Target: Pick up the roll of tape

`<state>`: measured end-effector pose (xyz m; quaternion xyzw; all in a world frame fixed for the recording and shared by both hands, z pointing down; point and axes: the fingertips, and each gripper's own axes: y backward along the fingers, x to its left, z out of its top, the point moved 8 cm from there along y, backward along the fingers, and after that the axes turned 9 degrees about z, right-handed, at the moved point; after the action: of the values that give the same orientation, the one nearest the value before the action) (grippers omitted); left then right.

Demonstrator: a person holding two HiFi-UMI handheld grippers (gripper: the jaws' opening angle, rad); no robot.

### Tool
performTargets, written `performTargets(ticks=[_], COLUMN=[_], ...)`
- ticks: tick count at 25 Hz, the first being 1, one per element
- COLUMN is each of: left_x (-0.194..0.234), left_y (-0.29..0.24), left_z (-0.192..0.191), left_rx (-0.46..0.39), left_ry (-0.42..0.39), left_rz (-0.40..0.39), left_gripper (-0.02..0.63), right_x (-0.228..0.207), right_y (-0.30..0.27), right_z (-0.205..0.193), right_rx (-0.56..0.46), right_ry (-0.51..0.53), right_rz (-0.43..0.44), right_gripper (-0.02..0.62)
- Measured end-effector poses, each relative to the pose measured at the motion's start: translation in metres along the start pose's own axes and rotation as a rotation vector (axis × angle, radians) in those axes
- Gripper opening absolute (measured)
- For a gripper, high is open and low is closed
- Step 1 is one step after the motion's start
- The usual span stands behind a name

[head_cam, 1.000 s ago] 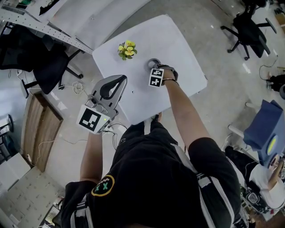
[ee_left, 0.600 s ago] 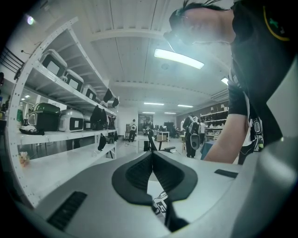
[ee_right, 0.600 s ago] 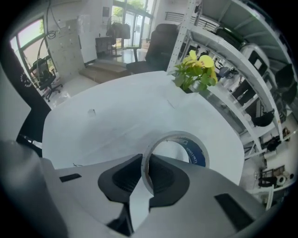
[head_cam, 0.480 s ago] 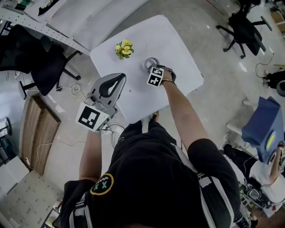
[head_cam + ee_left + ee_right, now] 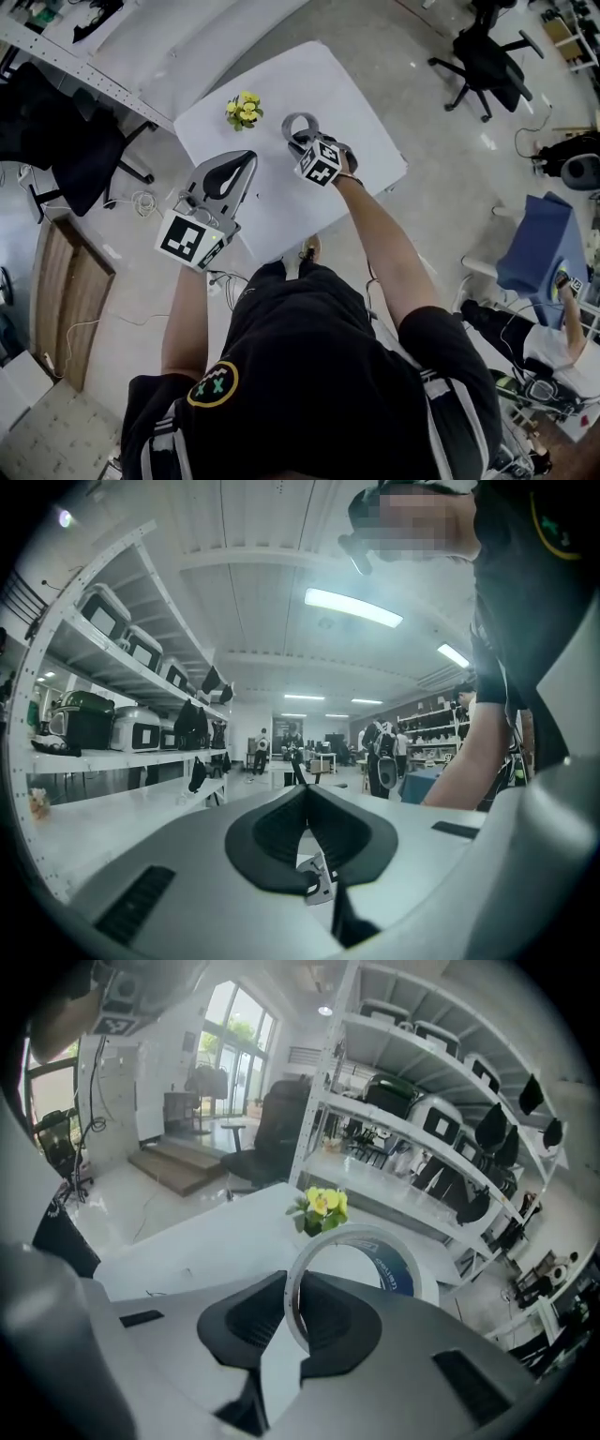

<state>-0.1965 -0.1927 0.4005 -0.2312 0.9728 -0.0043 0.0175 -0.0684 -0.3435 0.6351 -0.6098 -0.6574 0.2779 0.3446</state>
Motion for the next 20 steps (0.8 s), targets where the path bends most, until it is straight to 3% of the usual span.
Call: performTargets(ticks=[10,20], left_x=[-0.004,-0.011], left_y=[0.006,0.008], left_z=[0.007,0.017], left_rx=[-0.028,-0.047], left_ry=[-0.008,-0.020], left_rz=[-0.016,-0.036], left_gripper=[0.018,0.018], right_x=[0.017,0.039], right_y=[0.089,0.183], right_z=[0.058,0.113], right_rx=[-0.247,-0.461], right_ry=[-0.025,0.027], right_rz=[-0.103,-0.196], right_gripper=[0.064,0.066])
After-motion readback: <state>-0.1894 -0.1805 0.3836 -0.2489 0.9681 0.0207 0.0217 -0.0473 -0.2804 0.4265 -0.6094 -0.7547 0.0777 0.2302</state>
